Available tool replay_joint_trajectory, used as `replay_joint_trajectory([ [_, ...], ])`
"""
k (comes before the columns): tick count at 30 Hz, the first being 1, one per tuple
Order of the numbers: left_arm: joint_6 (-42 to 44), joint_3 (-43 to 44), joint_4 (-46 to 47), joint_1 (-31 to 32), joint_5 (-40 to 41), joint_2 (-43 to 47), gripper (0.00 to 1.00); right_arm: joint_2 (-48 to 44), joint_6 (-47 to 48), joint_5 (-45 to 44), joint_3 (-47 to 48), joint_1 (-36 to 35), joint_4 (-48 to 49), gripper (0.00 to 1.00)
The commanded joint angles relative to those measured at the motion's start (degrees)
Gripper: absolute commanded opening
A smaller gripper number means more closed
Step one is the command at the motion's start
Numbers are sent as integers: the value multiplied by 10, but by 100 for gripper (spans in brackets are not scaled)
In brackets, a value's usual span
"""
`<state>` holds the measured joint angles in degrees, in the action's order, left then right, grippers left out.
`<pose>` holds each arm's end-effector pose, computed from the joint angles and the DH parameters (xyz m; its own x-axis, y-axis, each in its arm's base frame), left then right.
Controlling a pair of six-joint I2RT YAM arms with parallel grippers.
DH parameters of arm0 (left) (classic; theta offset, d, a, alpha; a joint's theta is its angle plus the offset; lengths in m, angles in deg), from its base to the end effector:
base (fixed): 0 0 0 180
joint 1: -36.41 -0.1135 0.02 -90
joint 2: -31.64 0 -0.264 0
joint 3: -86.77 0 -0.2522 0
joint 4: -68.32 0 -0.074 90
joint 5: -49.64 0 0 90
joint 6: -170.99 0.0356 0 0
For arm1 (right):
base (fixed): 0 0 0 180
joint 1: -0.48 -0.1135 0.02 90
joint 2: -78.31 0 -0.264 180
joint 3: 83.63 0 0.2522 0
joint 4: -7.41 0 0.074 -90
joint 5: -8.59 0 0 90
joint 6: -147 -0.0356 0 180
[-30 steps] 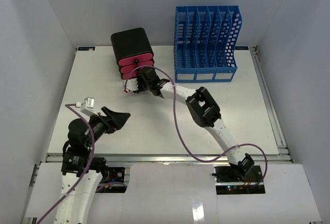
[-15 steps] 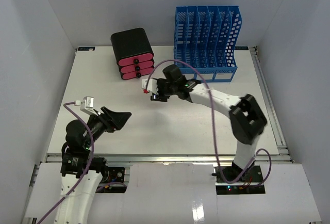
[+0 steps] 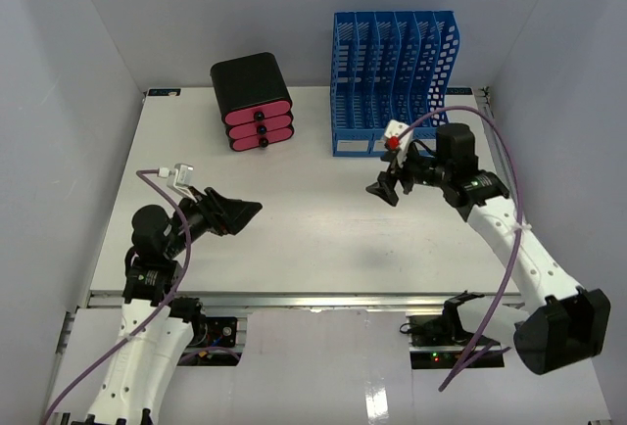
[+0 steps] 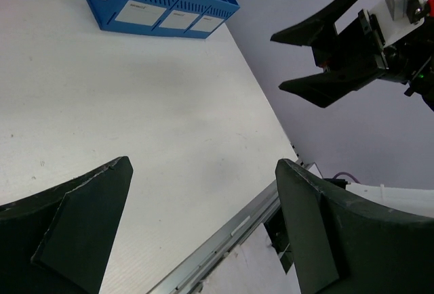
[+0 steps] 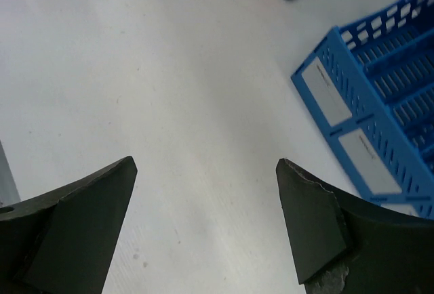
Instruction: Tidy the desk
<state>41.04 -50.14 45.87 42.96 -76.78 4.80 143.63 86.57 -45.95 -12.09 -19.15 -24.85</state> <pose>0.1254 -0.0357 0.2922 -0.5177 -0.4607 -0.7209 0.4510 0.5691 -0.6875 0.2314 0.1045 0.3355 0.0177 -0.4205 -0.9071 -0.8690 0.4422 -0.2219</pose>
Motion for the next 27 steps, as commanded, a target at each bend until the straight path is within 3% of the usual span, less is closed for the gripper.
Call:
replay_joint_trajectory([
  [1, 20, 23, 69, 0, -17, -22, 98, -76, -56, 49, -45, 63, -10, 90],
  [15, 121, 12, 82, 0, -69, -105, 98, -198, -197, -178, -168, 105, 7, 90],
  [27, 144, 7, 90, 0, -89, -108, 98, -292, -238, -237, -284, 123, 86, 90],
])
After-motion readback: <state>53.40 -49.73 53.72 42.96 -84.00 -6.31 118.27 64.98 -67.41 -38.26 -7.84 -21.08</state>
